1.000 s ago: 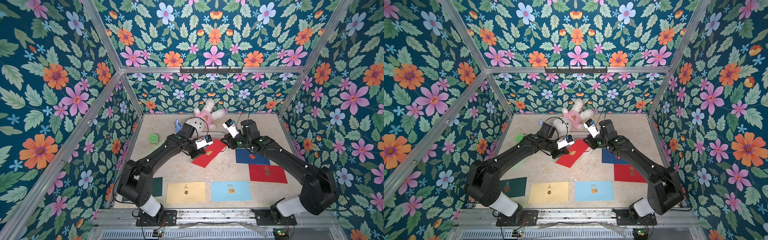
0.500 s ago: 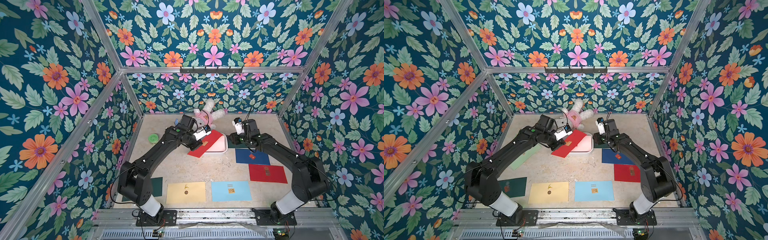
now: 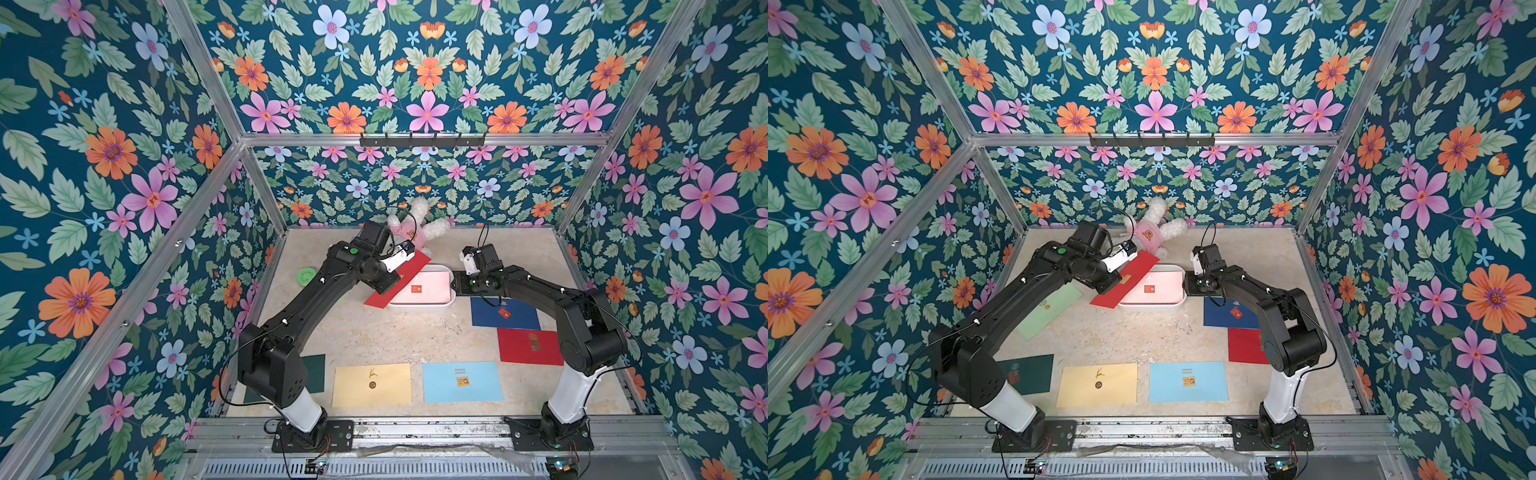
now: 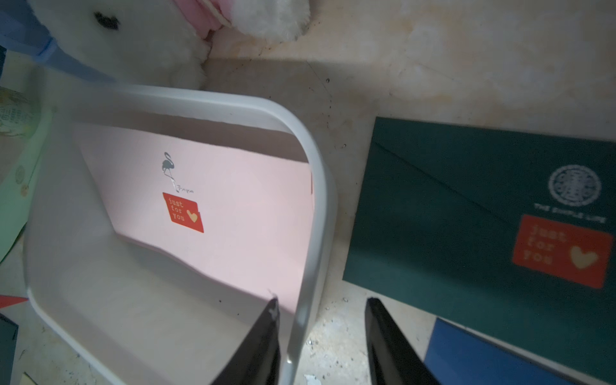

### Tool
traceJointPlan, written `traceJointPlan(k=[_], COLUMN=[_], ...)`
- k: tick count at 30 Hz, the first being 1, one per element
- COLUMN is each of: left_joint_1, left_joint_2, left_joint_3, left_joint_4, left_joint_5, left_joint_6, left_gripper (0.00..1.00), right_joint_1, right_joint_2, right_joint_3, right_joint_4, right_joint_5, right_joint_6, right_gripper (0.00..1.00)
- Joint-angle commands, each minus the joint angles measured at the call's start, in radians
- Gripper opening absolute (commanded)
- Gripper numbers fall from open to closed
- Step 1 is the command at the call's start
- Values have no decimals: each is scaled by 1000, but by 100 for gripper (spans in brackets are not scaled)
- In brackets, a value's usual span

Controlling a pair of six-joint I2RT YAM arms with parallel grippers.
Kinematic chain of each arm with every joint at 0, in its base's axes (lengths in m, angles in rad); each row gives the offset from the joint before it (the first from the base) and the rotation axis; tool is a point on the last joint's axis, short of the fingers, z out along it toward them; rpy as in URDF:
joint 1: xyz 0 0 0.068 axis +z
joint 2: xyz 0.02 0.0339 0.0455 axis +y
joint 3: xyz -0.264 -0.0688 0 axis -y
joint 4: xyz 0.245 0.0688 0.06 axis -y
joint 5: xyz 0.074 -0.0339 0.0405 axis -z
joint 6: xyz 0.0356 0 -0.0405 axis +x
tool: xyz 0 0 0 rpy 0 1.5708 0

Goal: Put the sealed envelopes into the storage box
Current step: Pick up the storage box at the center of the board, then place the envelope in the storage box.

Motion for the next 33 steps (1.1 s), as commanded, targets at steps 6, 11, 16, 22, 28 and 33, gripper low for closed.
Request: traceJointPlan(k=[6,11,16,22,28,33], left_joint_1=[0,-23,-31,-30,-29,-31], left_joint_2=[3,29,87,187,292,343], left_joint_3=[66,101,162,226,289,293], left_joint_4=[-44,-98,-146,-184,-245,-266], left_joint_5=[-64,-19,31,77,88,72], left_joint_6=[-37,35,91,164,180,181], left_gripper=[0,0,0,0,0,0], right_joint_1=[12,37,65,71,73,74], right_joint_2=[20,3,-26,-36,-26,-21], right_joint_3=[7,22,29,32,45,56], right_joint_4=[-4,-37,-67,-73,-80,-77], right_joint_5=[-26,-14,-10,-4,15,27], right_joint_6=[1,-65,-129,-164,-173,-176], right_gripper=[20,10,8,7,6,6])
